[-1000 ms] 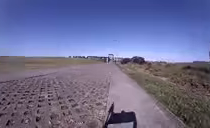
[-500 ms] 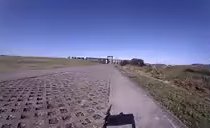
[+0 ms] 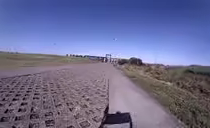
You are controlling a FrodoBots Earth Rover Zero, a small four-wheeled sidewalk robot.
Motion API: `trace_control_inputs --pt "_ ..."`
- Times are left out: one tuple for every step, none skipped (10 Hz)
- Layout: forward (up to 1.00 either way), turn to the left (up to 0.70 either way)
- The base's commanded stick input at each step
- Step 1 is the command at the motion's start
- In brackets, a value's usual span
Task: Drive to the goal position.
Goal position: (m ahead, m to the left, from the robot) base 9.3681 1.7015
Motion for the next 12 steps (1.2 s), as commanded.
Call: trace_control_inputs --pt "0.7 0.0" --pt "0.7 0.0" --pt "0.7 0.0" --pt "0.7 0.0" --pt "0.7 0.0" --pt "0.7 0.0" --pt "0.7 0.0" --pt "0.7 0.0" --pt "0.7 0.0" --pt "0.7 0.0" --pt "0.7 0.0" --pt "0.7 0.0"
